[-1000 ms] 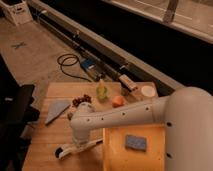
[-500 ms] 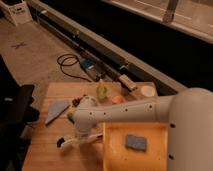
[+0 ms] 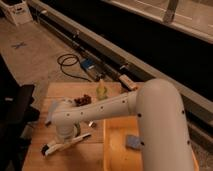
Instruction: Wipe table surface with brush
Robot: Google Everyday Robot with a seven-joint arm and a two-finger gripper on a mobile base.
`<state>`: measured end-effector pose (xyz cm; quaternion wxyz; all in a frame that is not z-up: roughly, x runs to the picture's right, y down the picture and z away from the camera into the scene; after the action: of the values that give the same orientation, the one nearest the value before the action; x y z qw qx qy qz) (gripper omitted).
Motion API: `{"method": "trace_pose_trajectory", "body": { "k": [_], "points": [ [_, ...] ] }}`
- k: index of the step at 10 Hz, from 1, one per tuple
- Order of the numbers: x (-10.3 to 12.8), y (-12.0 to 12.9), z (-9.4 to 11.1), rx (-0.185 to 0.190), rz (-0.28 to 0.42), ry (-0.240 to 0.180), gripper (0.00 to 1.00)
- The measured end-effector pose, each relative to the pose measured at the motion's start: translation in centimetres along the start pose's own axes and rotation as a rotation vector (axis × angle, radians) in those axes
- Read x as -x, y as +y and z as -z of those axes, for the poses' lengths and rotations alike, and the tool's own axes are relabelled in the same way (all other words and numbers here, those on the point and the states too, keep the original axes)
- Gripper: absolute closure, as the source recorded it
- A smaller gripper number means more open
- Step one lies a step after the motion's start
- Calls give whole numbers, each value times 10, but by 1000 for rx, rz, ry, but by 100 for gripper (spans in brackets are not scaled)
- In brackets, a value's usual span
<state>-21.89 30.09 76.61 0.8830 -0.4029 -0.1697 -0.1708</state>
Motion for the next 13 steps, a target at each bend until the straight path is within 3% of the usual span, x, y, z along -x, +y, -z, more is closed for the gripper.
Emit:
{"method": "trace_pose_trajectory", "body": {
  "k": [6,10,13],
  "points": [
    [2,9,-2,16,0,6,100],
    [-48,32,19,-32,-82,19,100],
    [-69,35,36,-59,-68,25,100]
  ]
}}
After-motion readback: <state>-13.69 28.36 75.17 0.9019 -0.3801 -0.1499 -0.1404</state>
